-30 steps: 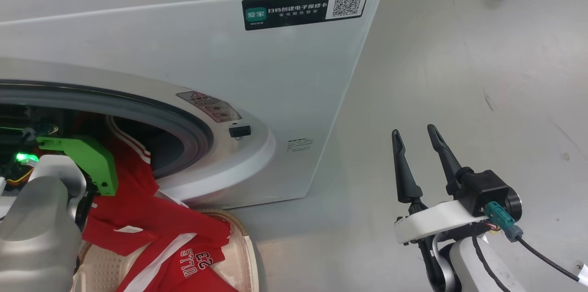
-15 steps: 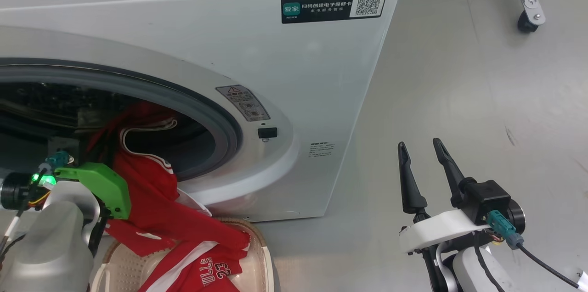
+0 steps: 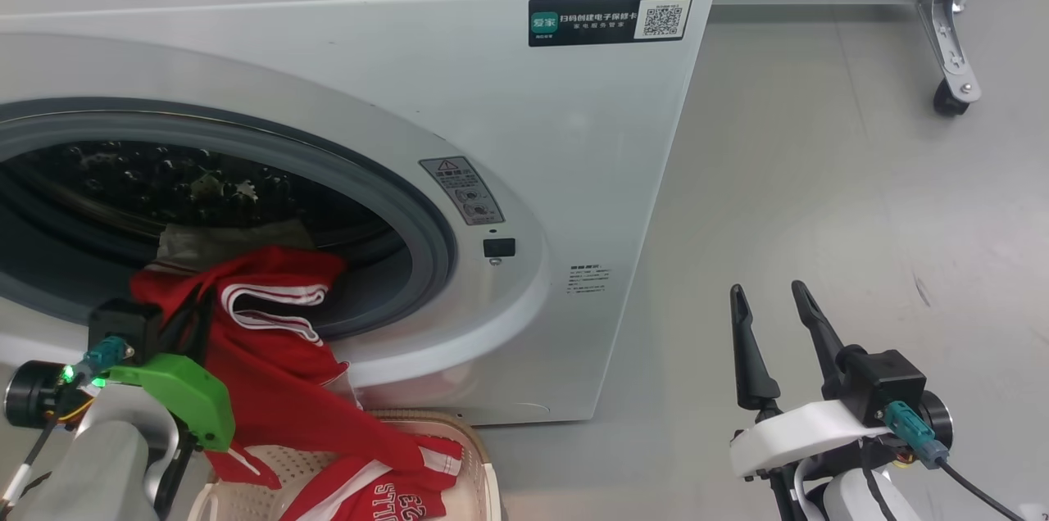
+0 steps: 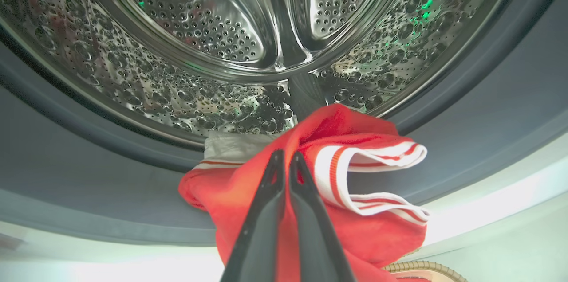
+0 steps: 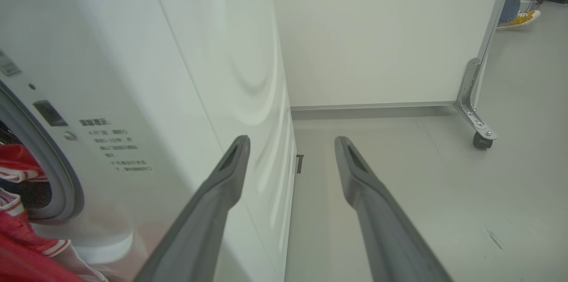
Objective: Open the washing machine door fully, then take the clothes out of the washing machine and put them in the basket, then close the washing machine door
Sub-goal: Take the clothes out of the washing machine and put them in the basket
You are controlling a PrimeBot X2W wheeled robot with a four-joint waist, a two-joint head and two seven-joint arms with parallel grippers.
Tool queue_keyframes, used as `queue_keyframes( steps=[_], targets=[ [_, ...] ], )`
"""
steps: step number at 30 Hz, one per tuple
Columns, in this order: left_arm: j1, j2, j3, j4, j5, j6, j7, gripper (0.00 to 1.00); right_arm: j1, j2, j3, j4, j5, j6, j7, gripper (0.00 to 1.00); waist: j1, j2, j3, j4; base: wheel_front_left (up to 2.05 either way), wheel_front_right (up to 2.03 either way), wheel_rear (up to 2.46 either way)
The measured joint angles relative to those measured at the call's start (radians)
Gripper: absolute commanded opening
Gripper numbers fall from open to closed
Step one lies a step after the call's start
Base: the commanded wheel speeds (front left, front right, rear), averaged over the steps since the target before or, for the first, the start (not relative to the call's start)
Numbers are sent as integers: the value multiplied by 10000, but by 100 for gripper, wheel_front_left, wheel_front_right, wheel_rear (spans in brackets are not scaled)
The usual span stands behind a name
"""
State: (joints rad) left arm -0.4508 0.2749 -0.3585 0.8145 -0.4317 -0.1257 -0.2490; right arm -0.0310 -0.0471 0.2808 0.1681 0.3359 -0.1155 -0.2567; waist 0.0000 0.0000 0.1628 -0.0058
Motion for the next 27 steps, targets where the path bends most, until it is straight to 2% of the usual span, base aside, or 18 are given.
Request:
queue_keyframes(
  steps=[4, 10, 17, 21, 27],
  targets=[
    [374, 77, 119, -924, 0, 0, 0, 0, 115, 0, -75, 0, 0, 15, 0, 100, 0, 0, -149, 124, 0, 0, 0],
    [669, 387, 861, -2359, 0, 0, -2, 0, 198, 6, -58, -4, 0, 117, 0, 100, 0, 0, -256, 250, 0, 0, 0],
    [1527, 456, 1158, -3340, 6, 0, -2, 0, 222, 6, -86, -2, 0, 194, 0, 100, 0, 0, -318, 313, 0, 0, 0],
    [2173, 569, 1083, -3480, 161, 0, -2, 0, 282, 6, -128, 0, 0, 224, 0, 100, 0, 0, -360, 335, 0, 0, 0],
    [3274, 654, 374, -3804, 341, 0, 0, 0, 385, 8, -134, 19, 0, 293, 0, 100, 0, 0, -425, 355, 0, 0, 0]
  ],
)
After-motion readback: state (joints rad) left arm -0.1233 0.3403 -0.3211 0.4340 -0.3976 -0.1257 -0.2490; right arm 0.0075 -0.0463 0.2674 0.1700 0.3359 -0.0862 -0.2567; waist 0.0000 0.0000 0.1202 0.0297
